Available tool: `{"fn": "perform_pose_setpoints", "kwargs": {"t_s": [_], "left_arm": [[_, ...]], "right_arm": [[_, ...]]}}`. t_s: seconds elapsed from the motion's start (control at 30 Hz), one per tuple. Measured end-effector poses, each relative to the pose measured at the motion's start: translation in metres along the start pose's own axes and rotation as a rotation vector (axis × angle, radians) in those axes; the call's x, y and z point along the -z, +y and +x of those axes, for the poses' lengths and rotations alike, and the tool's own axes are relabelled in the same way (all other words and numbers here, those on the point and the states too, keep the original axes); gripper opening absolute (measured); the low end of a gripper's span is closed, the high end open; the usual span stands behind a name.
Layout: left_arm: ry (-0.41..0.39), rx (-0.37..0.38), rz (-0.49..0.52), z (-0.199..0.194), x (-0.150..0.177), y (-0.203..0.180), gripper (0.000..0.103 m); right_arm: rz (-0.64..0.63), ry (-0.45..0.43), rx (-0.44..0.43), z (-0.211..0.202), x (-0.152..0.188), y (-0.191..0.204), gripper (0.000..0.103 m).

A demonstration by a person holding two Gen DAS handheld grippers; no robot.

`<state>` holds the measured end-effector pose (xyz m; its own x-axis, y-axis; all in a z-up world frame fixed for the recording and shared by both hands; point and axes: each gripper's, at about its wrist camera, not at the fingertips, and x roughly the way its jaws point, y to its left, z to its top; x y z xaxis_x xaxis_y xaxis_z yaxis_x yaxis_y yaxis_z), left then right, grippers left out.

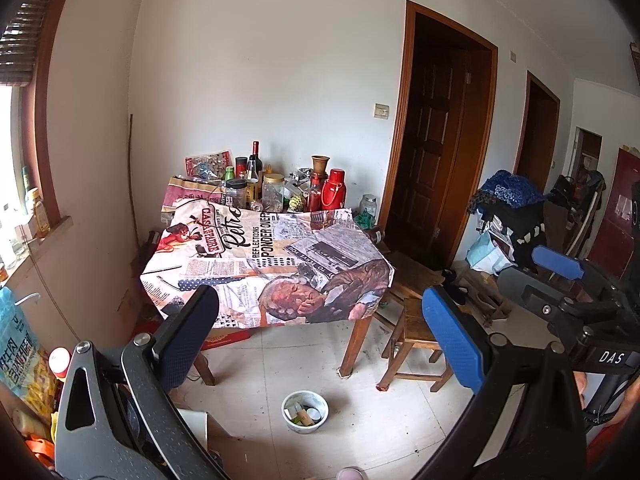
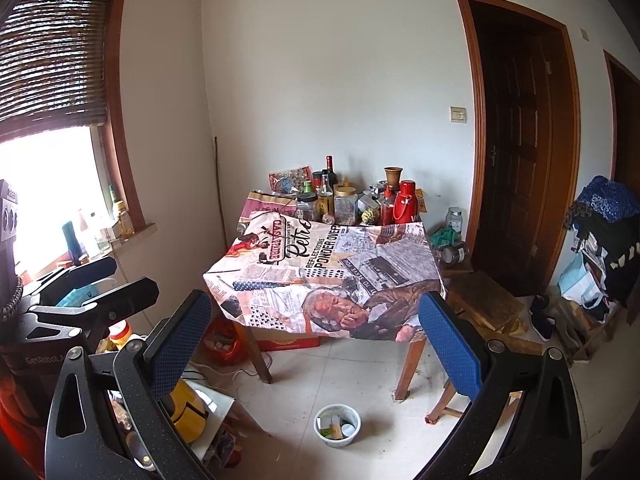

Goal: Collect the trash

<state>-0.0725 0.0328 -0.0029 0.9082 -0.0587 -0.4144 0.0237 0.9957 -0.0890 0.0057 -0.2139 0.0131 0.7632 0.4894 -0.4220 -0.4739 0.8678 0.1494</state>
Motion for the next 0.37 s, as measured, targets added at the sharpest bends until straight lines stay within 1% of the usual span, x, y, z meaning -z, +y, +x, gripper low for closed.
{"fn": "perform_pose_setpoints", "kwargs": {"t_s": [0.37], "left_arm": [[-0.016,-0.022,-0.003,-0.0043,0.0011,-0.0010,0.102]], "right_arm": [[0.004,0.000,0.003,-0.0007,0.0000,-0.0003,0.103]]}}
